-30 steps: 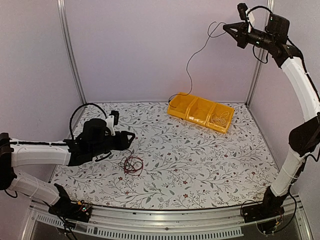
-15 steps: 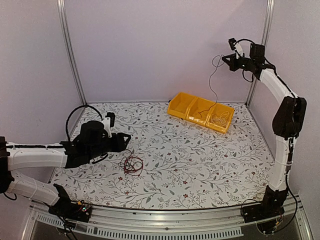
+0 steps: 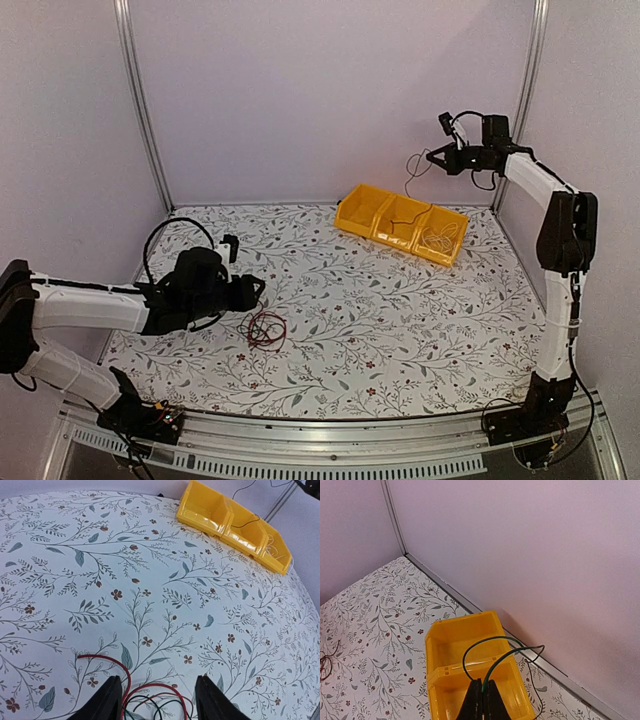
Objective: Untangle the cables
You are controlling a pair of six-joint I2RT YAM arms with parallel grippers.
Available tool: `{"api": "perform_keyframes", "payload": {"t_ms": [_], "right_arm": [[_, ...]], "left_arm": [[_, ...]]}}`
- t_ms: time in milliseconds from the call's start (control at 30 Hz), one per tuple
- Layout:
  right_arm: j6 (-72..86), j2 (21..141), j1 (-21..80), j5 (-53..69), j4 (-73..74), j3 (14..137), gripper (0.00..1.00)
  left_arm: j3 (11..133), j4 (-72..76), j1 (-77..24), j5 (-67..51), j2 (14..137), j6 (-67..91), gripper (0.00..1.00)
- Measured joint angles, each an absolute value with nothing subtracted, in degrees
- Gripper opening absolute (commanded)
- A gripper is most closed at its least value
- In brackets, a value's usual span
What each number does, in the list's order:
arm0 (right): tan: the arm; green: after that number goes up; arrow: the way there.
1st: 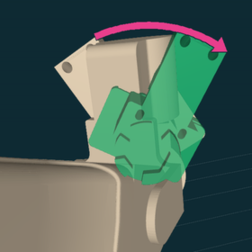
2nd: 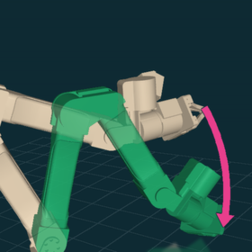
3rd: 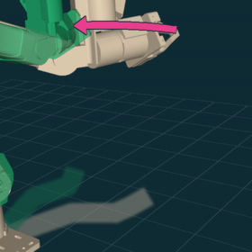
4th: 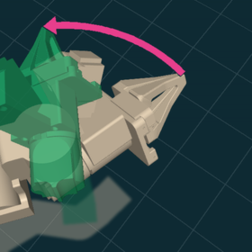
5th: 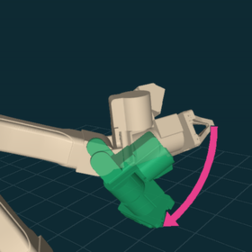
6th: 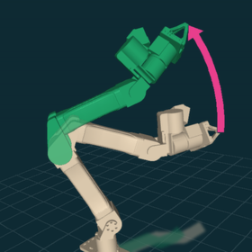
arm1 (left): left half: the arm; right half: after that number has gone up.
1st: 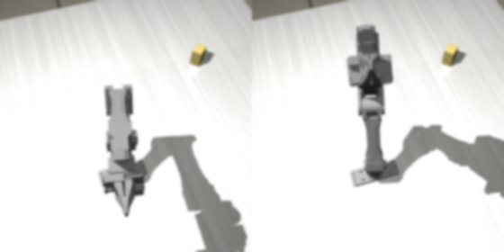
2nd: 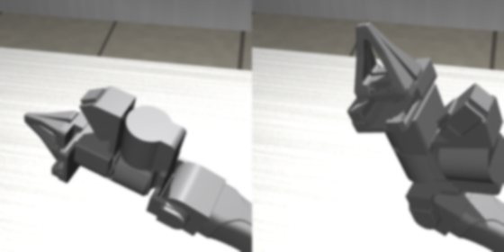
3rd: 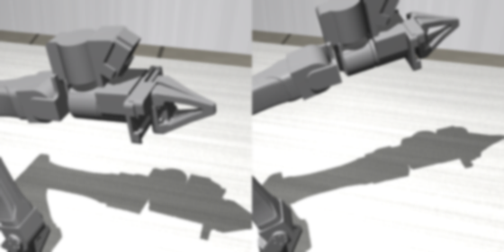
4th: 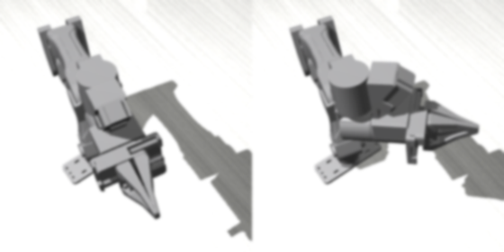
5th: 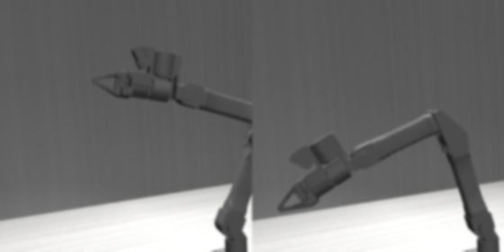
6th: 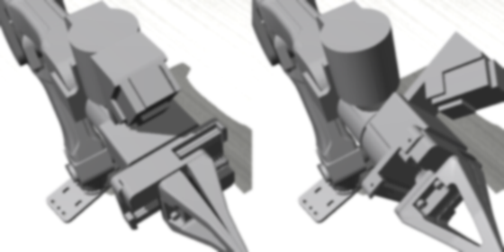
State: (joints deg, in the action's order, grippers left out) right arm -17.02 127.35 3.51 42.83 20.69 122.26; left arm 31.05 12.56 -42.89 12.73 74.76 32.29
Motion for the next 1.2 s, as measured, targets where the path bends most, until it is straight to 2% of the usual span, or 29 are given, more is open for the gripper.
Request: {"api": "perform_keyframes", "payload": {"t_ms": [267, 533, 1200], "right_arm": [[-18.87, 121.12, 6.96, 44.07, 20.45, 110.24, 0.0], [-18.85, 110.43, 6.7, 43.22, 16.58, 110.08, 0.0], [-17.87, 109.14, 6.68, 43.27, 15.29, 105.84, 0.0]], "left_arm": [[31.14, 12.78, -42.89, 12.73, 75.88, 32.25, 0.51], [31.14, 12.91, -42.89, 12.75, 75.88, 31.92, 0.52], [31.14, 13.06, -42.89, 12.78, 76.18, 31.94, 0.51]]}}
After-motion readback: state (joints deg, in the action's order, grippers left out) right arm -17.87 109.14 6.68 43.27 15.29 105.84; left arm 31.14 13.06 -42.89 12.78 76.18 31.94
